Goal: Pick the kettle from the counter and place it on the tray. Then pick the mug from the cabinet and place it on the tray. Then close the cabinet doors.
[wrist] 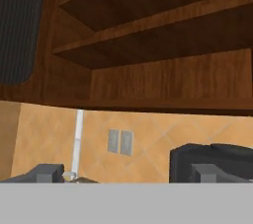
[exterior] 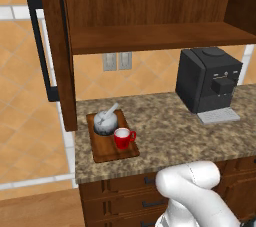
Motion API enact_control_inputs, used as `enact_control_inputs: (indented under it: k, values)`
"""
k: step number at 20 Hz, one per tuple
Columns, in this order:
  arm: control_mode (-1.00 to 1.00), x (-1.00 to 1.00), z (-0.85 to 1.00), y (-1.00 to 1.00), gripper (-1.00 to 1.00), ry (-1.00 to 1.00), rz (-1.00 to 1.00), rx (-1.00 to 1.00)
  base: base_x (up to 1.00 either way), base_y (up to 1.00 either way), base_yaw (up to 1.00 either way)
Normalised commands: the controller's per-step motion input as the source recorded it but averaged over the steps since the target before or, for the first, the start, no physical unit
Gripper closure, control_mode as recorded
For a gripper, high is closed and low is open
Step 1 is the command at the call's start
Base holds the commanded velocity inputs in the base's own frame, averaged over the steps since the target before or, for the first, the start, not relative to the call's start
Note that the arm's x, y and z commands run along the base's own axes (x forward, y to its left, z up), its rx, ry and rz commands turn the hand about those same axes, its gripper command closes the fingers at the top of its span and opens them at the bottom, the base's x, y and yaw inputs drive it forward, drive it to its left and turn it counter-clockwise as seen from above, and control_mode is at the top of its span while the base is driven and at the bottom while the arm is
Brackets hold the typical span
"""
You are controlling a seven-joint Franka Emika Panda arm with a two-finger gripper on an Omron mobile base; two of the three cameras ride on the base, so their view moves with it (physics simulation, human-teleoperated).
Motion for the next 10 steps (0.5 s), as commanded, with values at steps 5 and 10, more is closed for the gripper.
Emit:
enact_control_inputs:
  k: [5, 10]
  values:
    - [-1.0, 0.0, 0.14, -0.57, -1.0, -0.12, 0.0, 0.03, 0.0, 0.0, 0.0]
    - [-1.0, 0.0, 0.19, -0.5, -1.0, -0.01, 0.0, 0.0, 0.0, 0.0, 0.0]
